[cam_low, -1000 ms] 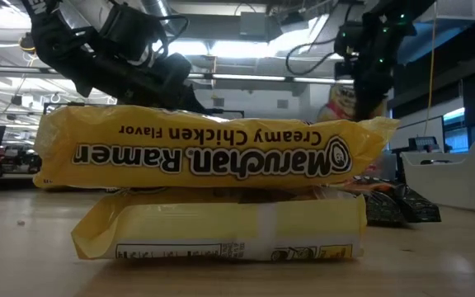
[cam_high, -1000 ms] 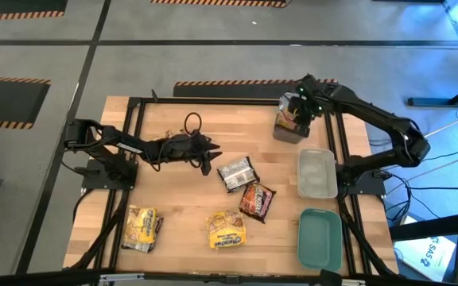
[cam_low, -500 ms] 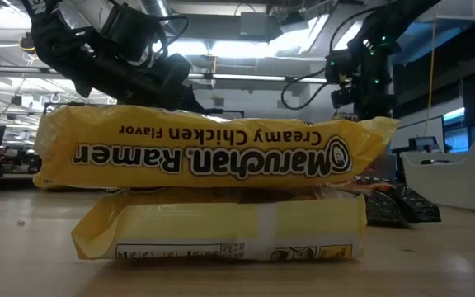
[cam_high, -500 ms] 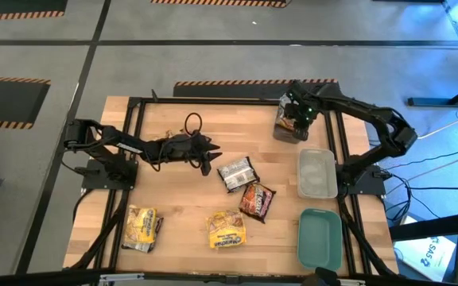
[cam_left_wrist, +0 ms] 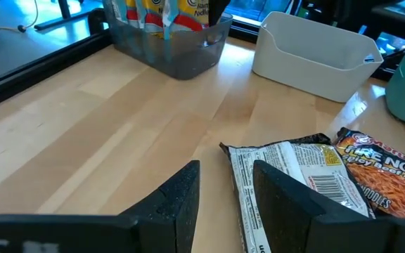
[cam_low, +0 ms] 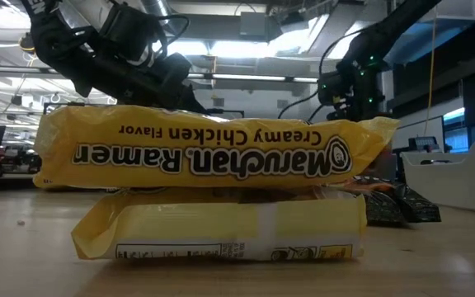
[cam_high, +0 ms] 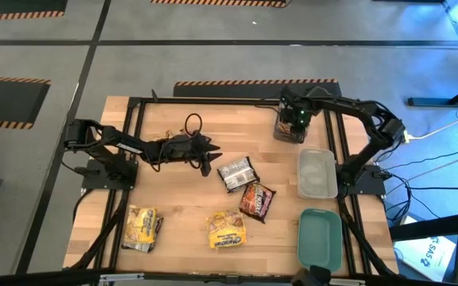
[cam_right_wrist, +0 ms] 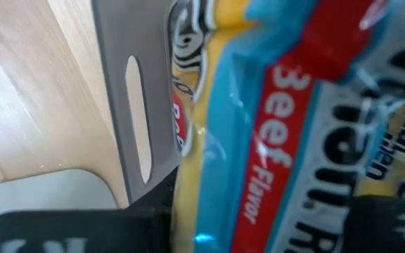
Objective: Sort Maruchan noodles
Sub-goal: Put the blue noodle pack into the black bin, then put the black noodle pack into the gray bin
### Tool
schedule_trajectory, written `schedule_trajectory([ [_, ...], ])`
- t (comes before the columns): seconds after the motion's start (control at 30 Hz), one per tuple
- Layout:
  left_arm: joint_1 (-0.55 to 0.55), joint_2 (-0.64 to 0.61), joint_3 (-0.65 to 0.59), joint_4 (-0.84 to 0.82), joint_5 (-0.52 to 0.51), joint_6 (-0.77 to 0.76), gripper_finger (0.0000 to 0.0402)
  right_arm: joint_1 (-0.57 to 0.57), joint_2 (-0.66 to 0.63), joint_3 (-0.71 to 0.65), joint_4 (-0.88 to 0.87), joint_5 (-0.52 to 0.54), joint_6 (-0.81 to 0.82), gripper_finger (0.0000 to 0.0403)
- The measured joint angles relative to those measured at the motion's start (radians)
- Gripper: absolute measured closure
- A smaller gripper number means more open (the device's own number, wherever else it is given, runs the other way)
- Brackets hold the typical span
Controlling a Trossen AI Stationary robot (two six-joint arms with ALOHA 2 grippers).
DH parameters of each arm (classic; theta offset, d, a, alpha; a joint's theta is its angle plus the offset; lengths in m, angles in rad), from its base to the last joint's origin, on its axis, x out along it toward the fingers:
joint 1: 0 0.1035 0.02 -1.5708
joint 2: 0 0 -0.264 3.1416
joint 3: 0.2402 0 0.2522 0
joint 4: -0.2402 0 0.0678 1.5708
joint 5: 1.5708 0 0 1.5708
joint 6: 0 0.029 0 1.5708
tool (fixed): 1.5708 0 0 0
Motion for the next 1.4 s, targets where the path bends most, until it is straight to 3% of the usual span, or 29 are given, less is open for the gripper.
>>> schedule_trajectory([
  [0.13, 0.0, 0.0, 0.0, 0.0, 0.0, 0.0, 0.0274, 0.0, 0.017, -0.001, 0.005, 0.0, 0.003, 0.0282],
  [0.3, 0.0, 0.0, 0.0, 0.0, 0.0, 0.0, 0.0274, 0.0, 0.021, -0.001, 0.027, 0.018, 0.008, 0.0237],
  [0.53, 0.0, 0.0, 0.0, 0.0, 0.0, 0.0, 0.0274, 0.001, 0.021, 0.026, 0.003, 0.128, 0.027, 0.0185],
  [0.77, 0.0, 0.0, 0.0, 0.001, 0.0, 0.0, 0.0274, 0.002, 0.02, 0.114, -0.058, 0.147, 0.079, 0.0179],
  [0.9, 0.0, 0.0, 0.0, 0.001, 0.0, 0.0, 0.0274, 0.045, 0.018, 0.215, -0.226, 0.162, 0.151, 0.0179],
  [1.0, 0.0, 0.0, 0.0, 0.001, 0.0, 0.0, 0.0274, 0.097, -0.018, 0.281, -0.258, 0.133, 0.223, 0.0179],
  [1.2, -0.007, 0.0, 0.0, 0.003, -0.049, 0.004, 0.0274, 0.254, -0.14, 0.26, -0.091, 0.003, 0.258, 0.0178],
  [1.4, -0.042, 0.0, 0.0, 0.008, -0.124, 0.031, 0.026, 0.413, -0.246, 0.041, 0.292, -0.104, 0.264, 0.0178],
])
